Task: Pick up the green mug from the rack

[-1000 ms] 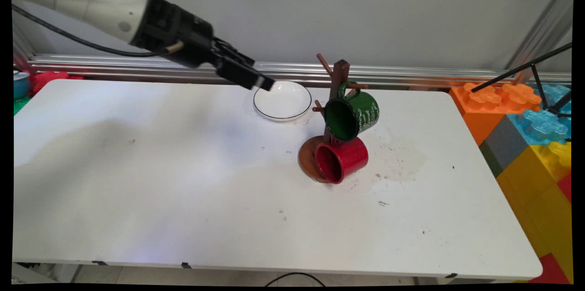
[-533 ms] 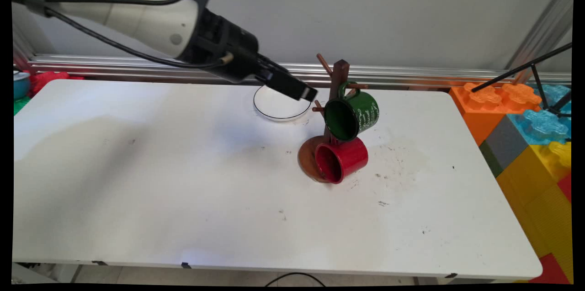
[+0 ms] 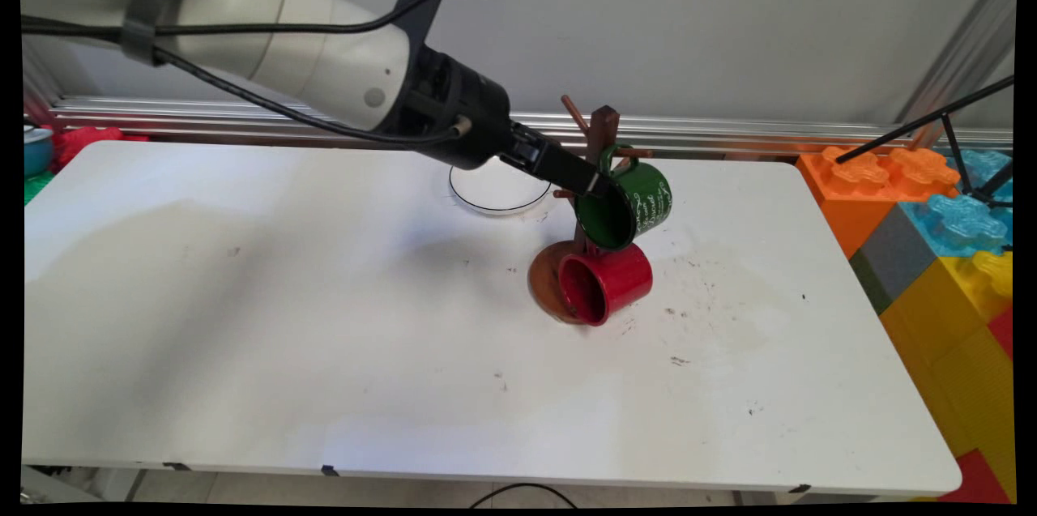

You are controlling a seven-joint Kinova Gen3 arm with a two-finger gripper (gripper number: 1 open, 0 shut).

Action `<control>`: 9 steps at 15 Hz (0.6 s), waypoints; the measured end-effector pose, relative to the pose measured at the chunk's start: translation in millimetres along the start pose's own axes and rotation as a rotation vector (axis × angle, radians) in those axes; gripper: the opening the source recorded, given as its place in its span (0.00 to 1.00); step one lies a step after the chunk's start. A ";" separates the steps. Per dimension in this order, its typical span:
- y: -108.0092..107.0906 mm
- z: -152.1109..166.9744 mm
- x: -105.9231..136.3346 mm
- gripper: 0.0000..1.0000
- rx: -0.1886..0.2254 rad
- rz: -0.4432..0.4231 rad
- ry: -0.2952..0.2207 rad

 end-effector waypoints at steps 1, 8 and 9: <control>0.9 2.1 -0.6 1.00 0.002 -0.008 0.003; 12.9 25.4 -10.5 1.00 0.002 -0.067 0.024; 13.8 28.1 -13.1 1.00 0.000 -0.070 0.024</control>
